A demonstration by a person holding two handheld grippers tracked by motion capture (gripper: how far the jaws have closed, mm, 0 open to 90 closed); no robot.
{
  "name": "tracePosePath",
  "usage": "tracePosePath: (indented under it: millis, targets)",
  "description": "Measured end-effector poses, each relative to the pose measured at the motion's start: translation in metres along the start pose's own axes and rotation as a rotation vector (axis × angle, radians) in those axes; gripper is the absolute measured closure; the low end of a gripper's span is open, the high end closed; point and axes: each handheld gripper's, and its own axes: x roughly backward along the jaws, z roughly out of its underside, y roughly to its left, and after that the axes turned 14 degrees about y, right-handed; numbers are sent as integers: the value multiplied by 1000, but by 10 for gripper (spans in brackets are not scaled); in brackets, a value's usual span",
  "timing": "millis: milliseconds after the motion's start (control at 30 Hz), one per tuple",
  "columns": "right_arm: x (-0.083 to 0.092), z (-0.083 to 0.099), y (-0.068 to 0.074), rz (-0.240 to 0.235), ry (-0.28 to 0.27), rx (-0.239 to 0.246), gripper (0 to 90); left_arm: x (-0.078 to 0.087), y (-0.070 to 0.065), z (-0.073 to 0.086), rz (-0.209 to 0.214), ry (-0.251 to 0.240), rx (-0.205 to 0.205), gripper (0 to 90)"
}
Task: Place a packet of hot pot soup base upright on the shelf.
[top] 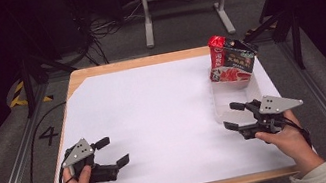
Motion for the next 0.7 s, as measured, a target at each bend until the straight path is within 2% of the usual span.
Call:
tracePosePath:
  millis: [33,67,133,200,233,300,400,500,700]
  targets:
    - [-2,3,2,-4,5,-1,293,-1,0,2,5,-6,-5,44]
    - [-6,8,4,-21,-21,-3,295,-3,0,3,7,-8,1,44]
    - [-7,10,5,-34,-1,-16,296,-5,0,4,6,-5,4,44]
    - [-11,15,10,-10,43,38,321,-8,0,5,2,5,4,45]
    - [-11,15,10,-10,43,38,321,-8,-1,6,4,7,12,45]
    - [-17,21,13,-18,79,0,321,-9,-1,6,2,7,15,45]
    - [-21,27,13,-20,108,-23,321,-11,-1,7,6,15,17,44]
    - [-25,33,11,-3,139,-48,316,-13,-1,8,4,20,14,46]
    - [-27,34,11,-9,140,-56,306,-13,0,9,4,11,9,46]
